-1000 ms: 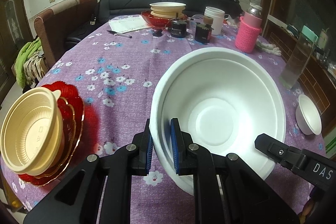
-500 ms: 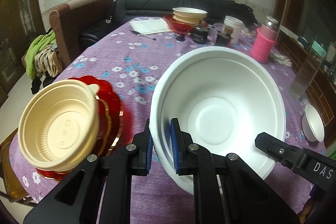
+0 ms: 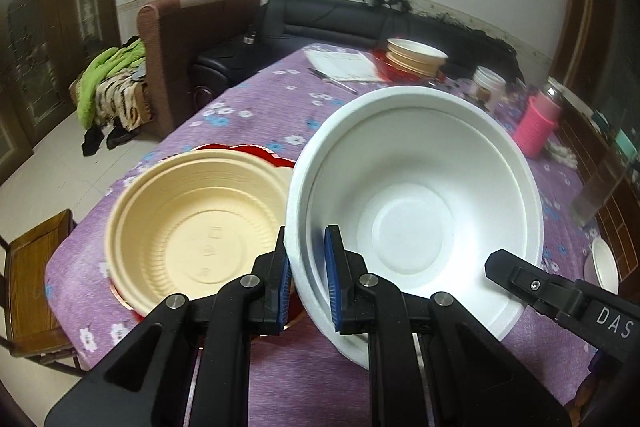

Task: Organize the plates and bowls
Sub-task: 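Lower the large white bowl with both grippers onto the beige bowl on red plates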

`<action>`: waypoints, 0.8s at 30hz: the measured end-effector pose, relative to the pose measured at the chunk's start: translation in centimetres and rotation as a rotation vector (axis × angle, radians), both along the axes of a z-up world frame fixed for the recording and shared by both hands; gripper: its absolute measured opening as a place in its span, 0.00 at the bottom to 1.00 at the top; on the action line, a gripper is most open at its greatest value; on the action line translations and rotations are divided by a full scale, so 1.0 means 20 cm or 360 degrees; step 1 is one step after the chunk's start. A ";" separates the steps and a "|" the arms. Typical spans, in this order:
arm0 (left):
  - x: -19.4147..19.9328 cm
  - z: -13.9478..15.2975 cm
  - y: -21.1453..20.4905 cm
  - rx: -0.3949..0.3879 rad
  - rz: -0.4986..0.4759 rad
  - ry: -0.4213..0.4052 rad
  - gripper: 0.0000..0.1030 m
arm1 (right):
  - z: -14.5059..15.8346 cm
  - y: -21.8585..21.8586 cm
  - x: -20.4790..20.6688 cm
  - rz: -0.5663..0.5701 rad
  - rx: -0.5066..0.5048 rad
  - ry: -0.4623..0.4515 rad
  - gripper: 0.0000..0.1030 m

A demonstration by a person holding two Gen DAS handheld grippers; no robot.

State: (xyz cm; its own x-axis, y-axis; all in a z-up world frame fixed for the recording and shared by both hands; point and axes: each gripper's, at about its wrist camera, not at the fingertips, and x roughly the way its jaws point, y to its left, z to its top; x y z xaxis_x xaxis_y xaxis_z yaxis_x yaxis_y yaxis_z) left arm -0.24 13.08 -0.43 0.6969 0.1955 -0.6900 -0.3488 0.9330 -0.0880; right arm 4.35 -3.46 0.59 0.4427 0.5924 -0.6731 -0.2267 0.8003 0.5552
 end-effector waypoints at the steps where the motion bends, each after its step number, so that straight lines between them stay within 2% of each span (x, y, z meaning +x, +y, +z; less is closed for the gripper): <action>1: -0.01 0.00 0.03 -0.0012 0.0024 -0.0004 0.13 | 0.00 0.03 0.00 0.0015 -0.0005 -0.0005 0.09; 15: -0.14 0.05 0.32 -0.0051 0.0254 -0.0067 0.13 | 0.11 0.41 -0.05 0.0251 -0.0045 -0.0085 0.09; 24: -0.17 0.04 0.44 -0.0052 0.0344 -0.0063 0.13 | 0.11 0.56 -0.04 0.0343 -0.0061 -0.0088 0.09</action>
State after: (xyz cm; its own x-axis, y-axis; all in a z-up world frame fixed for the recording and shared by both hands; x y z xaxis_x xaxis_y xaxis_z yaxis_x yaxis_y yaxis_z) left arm -3.55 21.88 0.32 0.6678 0.3212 -0.6714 -0.5360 0.8334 -0.1345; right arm 3.46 7.76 2.85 0.3457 0.6518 -0.6750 -0.4241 0.7502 0.5073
